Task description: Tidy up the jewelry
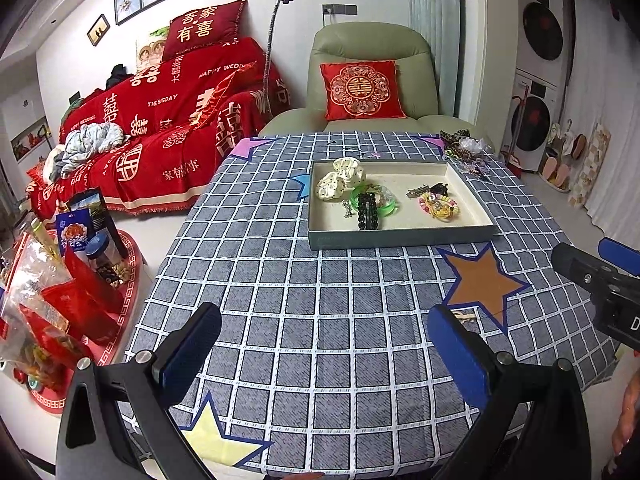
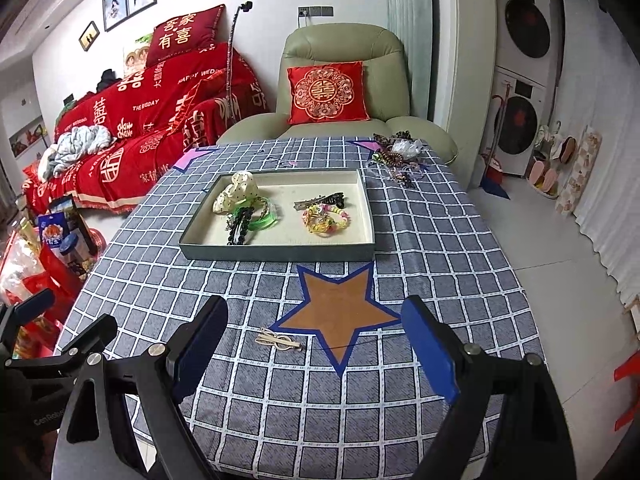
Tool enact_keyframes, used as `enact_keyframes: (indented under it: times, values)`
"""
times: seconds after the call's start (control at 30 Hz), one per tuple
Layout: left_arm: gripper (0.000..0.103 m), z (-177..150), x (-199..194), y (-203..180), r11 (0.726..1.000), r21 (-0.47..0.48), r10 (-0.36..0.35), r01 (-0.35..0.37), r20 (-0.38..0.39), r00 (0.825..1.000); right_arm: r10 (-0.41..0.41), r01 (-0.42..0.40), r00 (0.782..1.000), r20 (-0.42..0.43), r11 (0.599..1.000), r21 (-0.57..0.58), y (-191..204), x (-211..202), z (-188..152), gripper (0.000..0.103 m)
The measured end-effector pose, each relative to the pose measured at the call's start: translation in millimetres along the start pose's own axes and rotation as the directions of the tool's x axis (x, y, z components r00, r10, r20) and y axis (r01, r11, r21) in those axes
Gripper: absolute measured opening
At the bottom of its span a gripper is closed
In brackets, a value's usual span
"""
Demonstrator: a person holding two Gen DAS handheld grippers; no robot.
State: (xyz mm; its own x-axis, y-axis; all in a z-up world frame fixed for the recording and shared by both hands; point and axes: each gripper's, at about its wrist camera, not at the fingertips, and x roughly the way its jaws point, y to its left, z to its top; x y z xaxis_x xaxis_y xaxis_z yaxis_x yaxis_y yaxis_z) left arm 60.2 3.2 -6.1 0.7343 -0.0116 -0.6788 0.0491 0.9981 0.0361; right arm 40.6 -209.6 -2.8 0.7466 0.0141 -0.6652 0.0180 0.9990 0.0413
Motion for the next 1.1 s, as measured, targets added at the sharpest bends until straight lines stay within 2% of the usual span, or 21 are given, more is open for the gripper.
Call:
enact_keyframes:
  times: [1.1]
  values:
    - [0.103,-1.6,-5.9,-2.2,1.0,0.003,0.013,-0.013,0.012,1.0,-0.002,0.002,1.0,0.006,1.0,0.003,-1.5,-4.7,1.1,0.09]
